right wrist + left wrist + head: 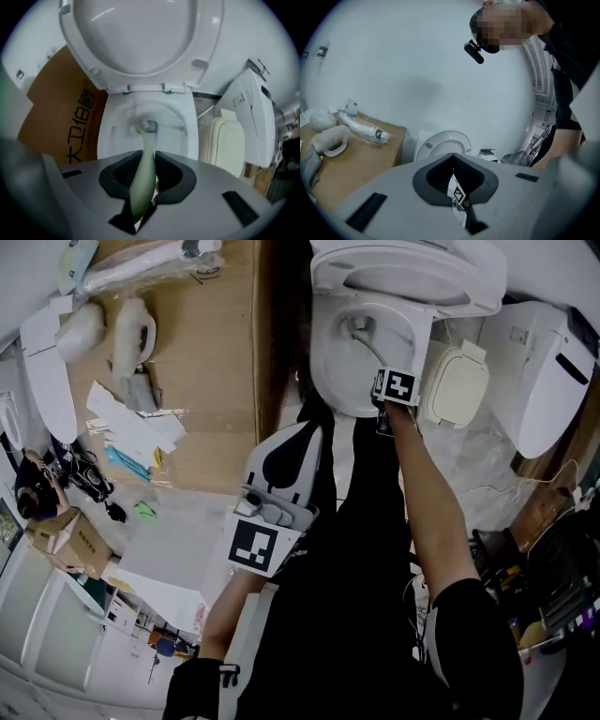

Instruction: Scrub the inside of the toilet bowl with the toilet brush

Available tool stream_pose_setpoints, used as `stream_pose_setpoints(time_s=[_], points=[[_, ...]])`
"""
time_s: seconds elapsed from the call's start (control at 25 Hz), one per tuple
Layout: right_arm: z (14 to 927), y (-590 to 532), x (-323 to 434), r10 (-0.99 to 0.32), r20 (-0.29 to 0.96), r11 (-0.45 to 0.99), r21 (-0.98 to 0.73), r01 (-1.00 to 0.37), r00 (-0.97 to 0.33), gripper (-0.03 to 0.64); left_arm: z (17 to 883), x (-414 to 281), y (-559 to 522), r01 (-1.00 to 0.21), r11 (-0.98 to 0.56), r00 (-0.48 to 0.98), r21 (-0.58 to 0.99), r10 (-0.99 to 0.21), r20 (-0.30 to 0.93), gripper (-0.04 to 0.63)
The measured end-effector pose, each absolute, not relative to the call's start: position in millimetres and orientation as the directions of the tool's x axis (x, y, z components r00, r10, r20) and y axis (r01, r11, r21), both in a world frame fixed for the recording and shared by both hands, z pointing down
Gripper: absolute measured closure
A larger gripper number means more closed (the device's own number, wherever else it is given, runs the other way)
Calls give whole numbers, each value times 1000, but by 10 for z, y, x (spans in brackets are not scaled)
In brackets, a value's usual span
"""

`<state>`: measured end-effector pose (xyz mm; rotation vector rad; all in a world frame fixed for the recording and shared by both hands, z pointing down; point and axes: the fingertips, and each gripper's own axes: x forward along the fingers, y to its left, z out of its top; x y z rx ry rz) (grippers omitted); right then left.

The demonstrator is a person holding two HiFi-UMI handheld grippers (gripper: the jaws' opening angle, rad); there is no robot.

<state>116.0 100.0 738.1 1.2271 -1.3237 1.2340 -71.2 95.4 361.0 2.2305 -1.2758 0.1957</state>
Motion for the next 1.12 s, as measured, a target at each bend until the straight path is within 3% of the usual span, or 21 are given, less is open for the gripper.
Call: stream_pose_setpoints(time_s=[0.24, 0.48, 0.8, 1.12], points=[[7424, 1115, 1217, -61, 998, 413, -1, -911, -29, 526, 3607, -689, 893, -840, -370, 517, 397, -767, 380, 588], [7469, 1262, 1408, -64, 998, 671, 60, -739, 23, 529, 3609, -590, 854, -846, -360, 505, 392, -776, 377, 588], [7493, 1370, 1703, -87, 993, 883, 117, -454, 85, 531, 3584, -445, 789, -858, -342, 478, 384, -806, 350, 588], [7482, 1233, 1981, -149, 978, 956, 180, -232, 145, 538, 3561, -246, 740, -857, -333, 471, 394, -817, 333, 588]])
